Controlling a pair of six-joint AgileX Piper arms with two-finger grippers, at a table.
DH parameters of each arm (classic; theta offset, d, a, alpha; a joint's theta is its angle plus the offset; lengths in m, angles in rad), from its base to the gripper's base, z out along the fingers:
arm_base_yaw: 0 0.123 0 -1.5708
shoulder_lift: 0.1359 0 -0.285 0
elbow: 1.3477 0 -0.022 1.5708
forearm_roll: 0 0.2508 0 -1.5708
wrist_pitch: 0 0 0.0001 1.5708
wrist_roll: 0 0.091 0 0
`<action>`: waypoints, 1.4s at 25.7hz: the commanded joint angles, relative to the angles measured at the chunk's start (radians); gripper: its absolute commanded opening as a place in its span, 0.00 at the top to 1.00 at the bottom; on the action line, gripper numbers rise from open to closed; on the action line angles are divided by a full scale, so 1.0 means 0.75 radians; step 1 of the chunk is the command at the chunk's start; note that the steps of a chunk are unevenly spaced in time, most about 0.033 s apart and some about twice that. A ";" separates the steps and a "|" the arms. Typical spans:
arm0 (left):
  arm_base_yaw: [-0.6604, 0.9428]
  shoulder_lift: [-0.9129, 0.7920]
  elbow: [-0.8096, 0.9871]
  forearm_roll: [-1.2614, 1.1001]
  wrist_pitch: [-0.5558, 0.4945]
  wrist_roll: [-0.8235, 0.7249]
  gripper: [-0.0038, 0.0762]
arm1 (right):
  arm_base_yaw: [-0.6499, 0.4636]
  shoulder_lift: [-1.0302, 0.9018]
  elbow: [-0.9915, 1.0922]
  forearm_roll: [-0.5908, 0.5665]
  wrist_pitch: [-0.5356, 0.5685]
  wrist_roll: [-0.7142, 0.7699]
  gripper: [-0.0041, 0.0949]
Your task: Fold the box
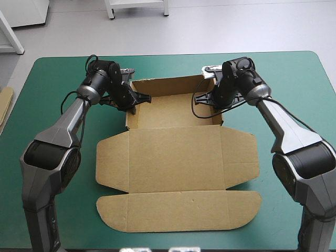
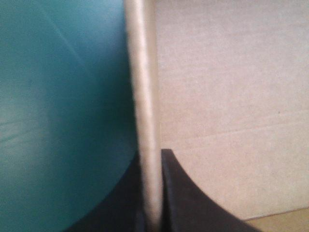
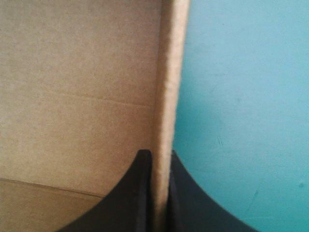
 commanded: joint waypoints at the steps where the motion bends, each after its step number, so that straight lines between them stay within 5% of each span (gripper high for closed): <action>1: 0.000 -0.065 -0.047 0.011 0.069 0.028 0.96 | -0.042 -0.076 -0.026 -0.027 0.055 -0.051 0.96; 21: -0.002 0.010 -0.047 -0.060 0.069 0.084 0.94 | -0.045 0.094 -0.020 0.022 0.055 -0.100 0.92; 25: -0.002 0.007 -0.080 -0.107 0.066 0.124 0.78 | -0.045 0.092 -0.030 0.026 0.055 -0.112 0.70; 29: -0.002 0.007 -0.145 -0.118 0.067 0.144 0.51 | -0.045 0.074 -0.064 0.034 0.055 -0.112 0.46; 32: -0.002 0.002 -0.199 -0.115 0.069 0.145 0.38 | -0.045 0.054 -0.106 0.030 0.053 -0.112 0.43; 36: -0.002 -0.008 -0.261 -0.109 0.061 0.179 0.36 | -0.045 0.021 -0.179 -0.019 0.053 -0.112 0.43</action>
